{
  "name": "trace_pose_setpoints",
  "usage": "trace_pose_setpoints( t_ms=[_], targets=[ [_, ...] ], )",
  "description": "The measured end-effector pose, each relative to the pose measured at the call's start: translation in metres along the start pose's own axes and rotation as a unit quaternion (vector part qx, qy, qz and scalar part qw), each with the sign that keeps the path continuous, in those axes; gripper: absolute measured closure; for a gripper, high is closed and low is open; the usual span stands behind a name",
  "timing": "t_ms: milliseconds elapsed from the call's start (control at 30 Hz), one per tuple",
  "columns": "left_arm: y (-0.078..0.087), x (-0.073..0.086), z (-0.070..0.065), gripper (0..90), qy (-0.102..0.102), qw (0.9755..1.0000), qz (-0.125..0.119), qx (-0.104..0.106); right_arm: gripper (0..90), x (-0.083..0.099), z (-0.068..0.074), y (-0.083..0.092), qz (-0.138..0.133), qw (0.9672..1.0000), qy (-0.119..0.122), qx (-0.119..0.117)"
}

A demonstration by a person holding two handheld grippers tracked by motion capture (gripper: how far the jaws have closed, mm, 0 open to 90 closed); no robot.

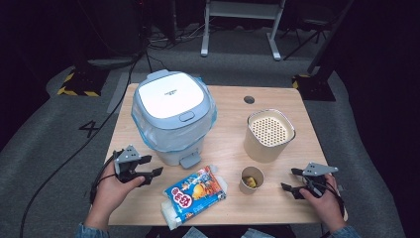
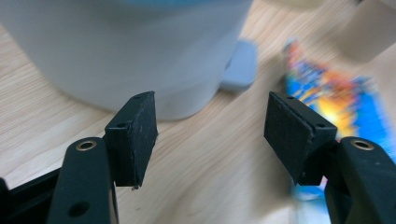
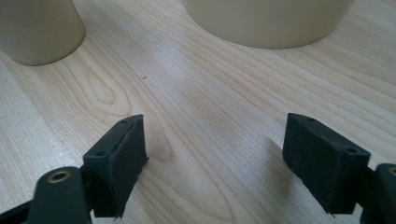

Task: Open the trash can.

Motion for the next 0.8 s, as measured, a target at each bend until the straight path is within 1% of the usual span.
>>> trace_pose_setpoints(
  t_ms=[33, 67, 133, 167, 200, 233, 267, 300, 333, 400, 433, 467, 500, 567, 600, 633, 667, 700, 733, 800],
  targets=[
    [0.0, 0.0, 0.0, 35.1, 0.0, 1.0, 0.0, 0.0, 21.6, 0.0, 0.0, 0.0, 0.0, 1.0, 0.0, 0.0],
    [0.007, -0.009, -0.002, 34.9, 0.0, 1.0, 0.006, 0.003, 21.6, 0.0, 0.0, 0.0, 0.0, 1.0, 0.0, 0.0],
    [0.014, -0.02, -0.005, 35.8, -0.017, 0.9998, 0.014, -0.002, 21.6, 0.0, 0.0, 0.0, 0.0, 1.0, 0.0, 0.0],
    [0.018, -0.026, -0.008, 37.3, -0.024, 0.9996, 0.011, -0.002, 21.6, 0.0, 0.0, 0.0, 0.0, 1.0, 0.0, 0.0],
    [0.018, -0.026, -0.008, 38.5, -0.024, 0.9996, 0.011, -0.002, 21.6, 0.0, 0.0, 0.0, 0.0, 1.0, 0.0, 0.0],
    [0.025, -0.038, -0.014, 39.2, -0.033, 0.9994, -0.004, 0.004, 21.6, 0.0, 0.0, 0.0, 0.0, 1.0, 0.0, 0.0],
    [0.028, -0.043, -0.016, 40.1, -0.037, 0.9992, -0.012, 0.009, 21.6, 0.0, 0.0, 0.0, 0.0, 1.0, 0.0, 0.0],
    [0.028, -0.043, -0.016, 41.5, -0.037, 0.9992, -0.012, 0.009, 21.6, 0.0, 0.0, 0.0, 0.0, 1.0, 0.0, 0.0],
    [0.032, -0.049, -0.02, 41.5, -0.04, 0.9988, -0.022, 0.016, 21.6, 0.0, 0.0, 0.0, 0.0, 1.0, 0.001, 0.0],
    [0.036, -0.056, -0.023, 47.0, -0.044, 0.9983, -0.031, 0.022, 21.6, 0.0, 0.0, 0.0, 0.0, 1.0, 0.0, 0.0],
    [0.037, -0.059, -0.025, 48.7, -0.05, 0.998, -0.032, 0.021, 21.6, 0.0, 0.0, 0.0, 0.0, 1.0, 0.0, 0.0],
    [0.038, -0.062, -0.026, 51.1, -0.05, 0.9979, -0.032, 0.023, 21.6, 0.0, 0.0, 0.0, 0.0, 1.0, 0.0, 0.0],
    [0.041, -0.069, -0.028, 56.6, -0.051, 0.9976, -0.038, 0.027, 21.6, 0.0, 0.0, 0.0, 0.0, 1.0, 0.0, 0.0],
    [0.043, -0.076, -0.03, 61.2, -0.051, 0.9972, -0.044, 0.031, 21.6, 0.0, 0.0, 0.0, 0.0, 1.0, 0.0, 0.0],
    [0.043, -0.076, -0.03, 64.2, -0.051, 0.9972, -0.044, 0.031, 21.6, 0.0, 0.0, 0.0, 0.0, 1.0, 0.0, 0.0],
    [0.046, -0.084, -0.032, 67.7, -0.056, 0.9966, -0.05, 0.036, 21.6, 0.0, 0.0, 0.0, 0.0, 1.0, 0.0, 0.0],
    [0.047, -0.088, -0.033, 68.8, -0.055, 0.9963, -0.056, 0.034, 21.6, 0.0, 0.0, 0.0, 0.0, 1.0, 0.0, 0.0],
    [0.048, -0.092, -0.034, 68.7, -0.06, 0.9961, -0.059, 0.028, 21.7, 0.0, 0.0, 0.0, 0.0, 1.0, 0.0, 0.0],
    [0.049, -0.096, -0.034, 69.2, -0.062, 0.9957, -0.063, 0.028, 21.7, 0.0, 0.0, 0.0, 0.0, 1.0, 0.0, 0.0],
    [0.05, -0.103, -0.037, 75.8, -0.058, 0.9947, -0.072, 0.046, 21.6, 0.0, 0.0, 0.0, -0.001, 1.0, 0.001, 0.0]
  ],
)
Point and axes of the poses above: each handheld gripper's, and its own axes: y roughly backward along the jaws, x roughly out of its underside, z roughly to its left, the point moved 4 cm from there along -y, roughly forward along the jaws, and after that the axes turned 5 degrees about -z, right-handed, at the moved point
